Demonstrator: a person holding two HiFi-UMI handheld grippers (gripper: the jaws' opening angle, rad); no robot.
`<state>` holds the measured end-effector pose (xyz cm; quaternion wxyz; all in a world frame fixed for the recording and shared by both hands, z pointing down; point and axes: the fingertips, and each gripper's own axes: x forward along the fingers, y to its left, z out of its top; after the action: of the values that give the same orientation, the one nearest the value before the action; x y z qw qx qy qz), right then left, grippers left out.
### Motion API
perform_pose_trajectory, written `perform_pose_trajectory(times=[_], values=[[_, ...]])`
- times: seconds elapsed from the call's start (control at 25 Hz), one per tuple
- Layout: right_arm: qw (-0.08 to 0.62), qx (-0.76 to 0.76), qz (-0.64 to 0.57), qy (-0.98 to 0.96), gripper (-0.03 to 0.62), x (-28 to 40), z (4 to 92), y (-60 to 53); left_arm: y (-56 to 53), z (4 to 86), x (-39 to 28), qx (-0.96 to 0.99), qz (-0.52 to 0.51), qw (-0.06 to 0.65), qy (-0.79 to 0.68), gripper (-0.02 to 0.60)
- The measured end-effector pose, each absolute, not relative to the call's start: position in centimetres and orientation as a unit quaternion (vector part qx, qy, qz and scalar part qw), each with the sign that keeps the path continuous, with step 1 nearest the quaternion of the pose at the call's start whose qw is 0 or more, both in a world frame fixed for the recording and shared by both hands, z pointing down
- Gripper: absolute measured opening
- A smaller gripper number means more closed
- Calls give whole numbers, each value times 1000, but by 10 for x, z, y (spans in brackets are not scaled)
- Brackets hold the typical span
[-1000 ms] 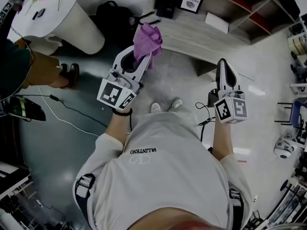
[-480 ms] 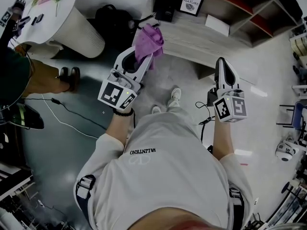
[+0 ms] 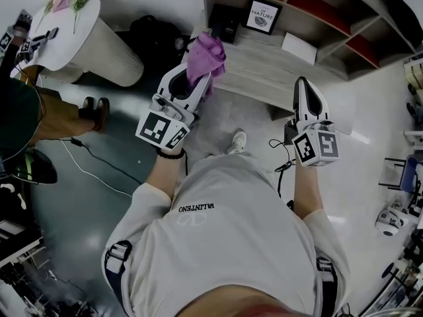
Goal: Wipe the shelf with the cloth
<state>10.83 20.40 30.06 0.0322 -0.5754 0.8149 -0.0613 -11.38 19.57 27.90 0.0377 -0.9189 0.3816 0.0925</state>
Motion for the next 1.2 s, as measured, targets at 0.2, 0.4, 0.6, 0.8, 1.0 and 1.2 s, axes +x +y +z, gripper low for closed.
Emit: perform_pose_trajectory(times=[0.2, 0.4, 0.6, 0.8, 1.0, 1.2], values=[[38, -563, -65, 823, -2, 126, 302, 168, 163, 276, -90, -917, 85, 43, 388, 89], [43, -550, -68, 832, -2, 150, 302, 136, 134, 272, -62, -913, 80, 49, 397, 89], [41, -531, -76, 843, -2, 159, 310, 110, 114, 271, -42, -908, 68, 55, 411, 89], [39, -513, -86, 853, -2, 150, 318, 93, 97, 276, -40, -898, 56, 52, 434, 89], [29, -501, -89, 860, -2, 134, 321, 77, 80, 282, -50, -889, 62, 40, 451, 89], [25, -501, -81, 861, -2, 124, 321, 55, 57, 286, -56, -889, 62, 40, 451, 89]])
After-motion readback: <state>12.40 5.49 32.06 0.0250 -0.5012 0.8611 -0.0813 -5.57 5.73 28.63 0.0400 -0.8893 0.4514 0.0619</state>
